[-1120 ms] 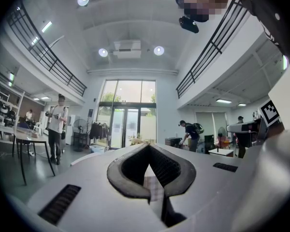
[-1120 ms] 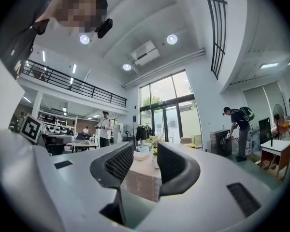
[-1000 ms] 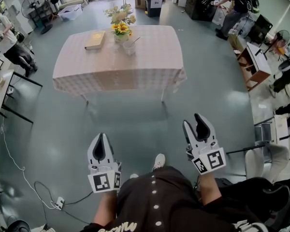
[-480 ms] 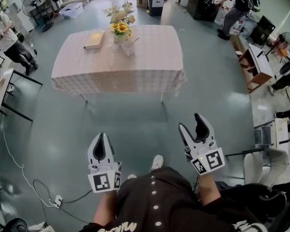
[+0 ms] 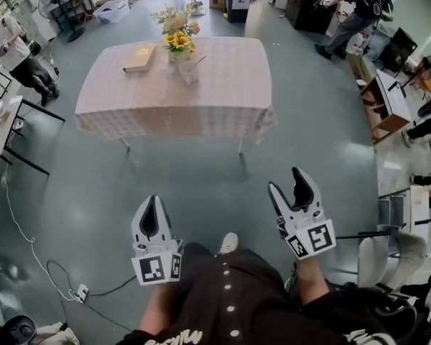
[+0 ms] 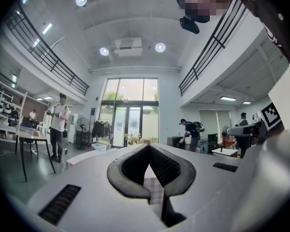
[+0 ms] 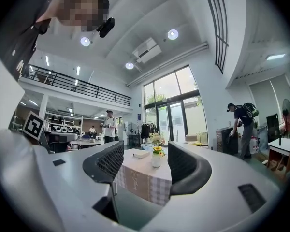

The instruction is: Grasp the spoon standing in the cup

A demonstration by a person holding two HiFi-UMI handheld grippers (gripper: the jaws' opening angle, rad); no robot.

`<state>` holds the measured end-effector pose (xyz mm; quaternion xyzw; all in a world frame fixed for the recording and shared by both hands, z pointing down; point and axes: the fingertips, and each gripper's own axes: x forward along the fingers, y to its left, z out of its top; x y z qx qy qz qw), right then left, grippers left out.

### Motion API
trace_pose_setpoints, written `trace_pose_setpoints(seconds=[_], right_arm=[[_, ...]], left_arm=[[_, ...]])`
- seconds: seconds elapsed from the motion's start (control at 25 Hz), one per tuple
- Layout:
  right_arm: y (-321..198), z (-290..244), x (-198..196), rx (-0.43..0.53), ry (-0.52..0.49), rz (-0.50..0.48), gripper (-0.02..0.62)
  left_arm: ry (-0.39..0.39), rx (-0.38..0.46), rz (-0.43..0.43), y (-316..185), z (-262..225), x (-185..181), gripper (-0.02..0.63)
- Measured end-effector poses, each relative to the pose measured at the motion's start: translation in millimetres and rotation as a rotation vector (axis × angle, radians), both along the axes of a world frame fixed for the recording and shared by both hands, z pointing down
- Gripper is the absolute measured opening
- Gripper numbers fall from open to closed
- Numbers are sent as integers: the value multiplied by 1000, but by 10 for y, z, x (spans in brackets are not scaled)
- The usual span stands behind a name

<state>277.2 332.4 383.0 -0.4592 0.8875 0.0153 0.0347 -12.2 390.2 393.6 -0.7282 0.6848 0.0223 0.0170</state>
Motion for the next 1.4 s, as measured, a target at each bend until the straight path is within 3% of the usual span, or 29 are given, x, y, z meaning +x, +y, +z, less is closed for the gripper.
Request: trace_pose_setpoints(seconds=[0.52,0.88,1.4], right_arm=[[-456,111,97,-21,0,47,262],[-1021,-24,-139,2,13,58,262],[-1853,-30,-543,-17,18,14,262]], left_arm=[[-10,-11,45,-613,40,50,17],[-17,19,52,-1186,-87,-219,17],[-1,1,-12,-1818,-59,-627,17]])
